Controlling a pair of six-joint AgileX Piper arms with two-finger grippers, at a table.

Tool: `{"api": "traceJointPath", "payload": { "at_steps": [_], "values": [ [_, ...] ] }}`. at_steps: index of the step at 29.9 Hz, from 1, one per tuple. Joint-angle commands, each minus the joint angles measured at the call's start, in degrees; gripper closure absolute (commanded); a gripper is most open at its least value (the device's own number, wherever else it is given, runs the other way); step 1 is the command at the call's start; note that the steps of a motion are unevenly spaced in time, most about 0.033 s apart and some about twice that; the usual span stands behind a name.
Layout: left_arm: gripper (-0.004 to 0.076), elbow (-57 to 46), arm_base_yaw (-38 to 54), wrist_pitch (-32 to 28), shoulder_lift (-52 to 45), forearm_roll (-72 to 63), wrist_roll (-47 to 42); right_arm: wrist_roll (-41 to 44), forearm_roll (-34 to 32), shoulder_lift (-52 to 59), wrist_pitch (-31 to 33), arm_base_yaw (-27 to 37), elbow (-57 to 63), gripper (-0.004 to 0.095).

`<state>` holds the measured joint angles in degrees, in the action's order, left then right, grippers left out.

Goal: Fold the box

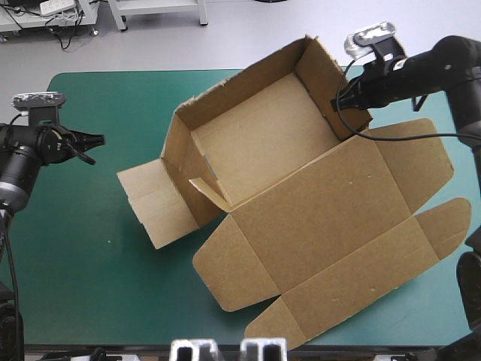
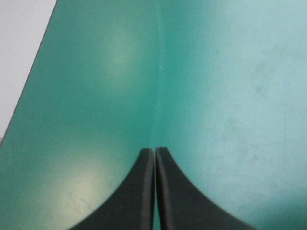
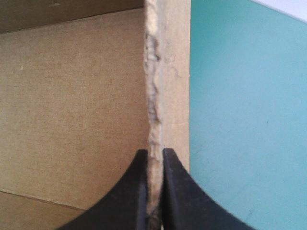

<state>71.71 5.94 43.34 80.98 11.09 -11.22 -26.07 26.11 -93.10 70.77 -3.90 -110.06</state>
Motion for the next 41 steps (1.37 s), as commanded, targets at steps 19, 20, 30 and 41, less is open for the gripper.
{"api": "traceJointPath", "payload": {
  "at_steps": [19, 20, 30, 41],
  "values": [
    [0.0731, 3.9, 16.4, 23.5, 12.8, -95.6, 61.4, 1.7, 18.6, 16.5, -6.1, 7.1, -9.3, 0.0932],
    [0.0731, 3.9, 16.4, 27.7, 13.2, -98.3, 62.3, 1.7, 18.8, 16.4, -6.9, 7.1, -9.3, 0.0932],
    [0.0732, 3.9, 15.2, 31.3, 8.5, -98.5, 59.3, 1.4, 19.5, 13.0, -11.5, 7.1, -9.2, 0.0932],
    [0.0732, 3.9, 10.0, 31.3, 0.8, -98.4, 56.4, -1.1, 21.3, 6.6, -12.2, 7.0, -9.2, 0.0932]
  ]
}}
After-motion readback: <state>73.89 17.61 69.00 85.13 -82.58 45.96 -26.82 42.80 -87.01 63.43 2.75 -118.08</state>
